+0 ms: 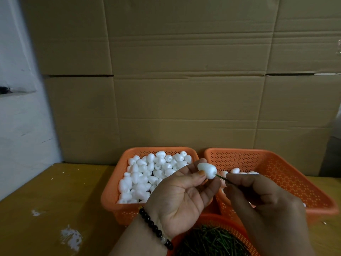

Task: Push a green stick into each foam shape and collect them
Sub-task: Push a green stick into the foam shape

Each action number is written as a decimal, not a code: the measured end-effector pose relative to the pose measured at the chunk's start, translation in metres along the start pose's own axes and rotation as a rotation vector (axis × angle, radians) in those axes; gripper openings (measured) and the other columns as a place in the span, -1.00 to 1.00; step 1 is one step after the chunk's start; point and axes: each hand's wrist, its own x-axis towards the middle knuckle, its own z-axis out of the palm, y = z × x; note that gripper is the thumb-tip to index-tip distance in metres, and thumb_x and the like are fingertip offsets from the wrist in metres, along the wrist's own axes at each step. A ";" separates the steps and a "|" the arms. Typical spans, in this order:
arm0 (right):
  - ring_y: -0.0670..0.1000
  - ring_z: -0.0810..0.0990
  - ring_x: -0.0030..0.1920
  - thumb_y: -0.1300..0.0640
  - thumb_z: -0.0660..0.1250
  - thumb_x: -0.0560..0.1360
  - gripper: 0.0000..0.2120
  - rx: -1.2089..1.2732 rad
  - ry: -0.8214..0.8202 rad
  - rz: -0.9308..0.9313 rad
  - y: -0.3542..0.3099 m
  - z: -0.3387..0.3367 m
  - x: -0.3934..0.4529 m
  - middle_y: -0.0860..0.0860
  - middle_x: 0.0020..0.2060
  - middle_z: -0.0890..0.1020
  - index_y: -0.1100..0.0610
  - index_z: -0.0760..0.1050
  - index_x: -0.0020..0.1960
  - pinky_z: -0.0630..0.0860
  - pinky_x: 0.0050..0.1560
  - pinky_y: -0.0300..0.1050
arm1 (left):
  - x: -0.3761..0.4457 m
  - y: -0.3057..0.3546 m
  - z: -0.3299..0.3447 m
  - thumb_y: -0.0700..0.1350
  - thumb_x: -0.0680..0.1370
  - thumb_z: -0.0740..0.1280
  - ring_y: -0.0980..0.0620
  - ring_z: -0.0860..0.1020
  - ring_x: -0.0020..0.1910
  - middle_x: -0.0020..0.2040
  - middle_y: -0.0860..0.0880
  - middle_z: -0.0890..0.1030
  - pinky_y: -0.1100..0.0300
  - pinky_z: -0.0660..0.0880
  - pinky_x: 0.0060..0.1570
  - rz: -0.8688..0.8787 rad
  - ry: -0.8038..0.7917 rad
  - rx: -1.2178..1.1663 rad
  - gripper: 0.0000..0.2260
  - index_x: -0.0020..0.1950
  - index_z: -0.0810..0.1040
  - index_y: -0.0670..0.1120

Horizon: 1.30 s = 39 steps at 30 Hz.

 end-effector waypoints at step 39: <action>-0.22 0.58 -0.14 0.21 0.42 0.32 -0.91 -0.057 0.029 -0.066 0.005 0.004 0.000 -0.34 -0.15 0.52 0.07 0.63 -0.18 0.38 -0.09 -0.60 | -0.004 -0.011 0.007 -0.40 0.35 0.32 -0.04 0.66 -0.22 -0.10 -0.23 0.65 0.15 0.62 -0.24 0.020 -0.016 0.132 -0.74 0.02 0.54 -0.25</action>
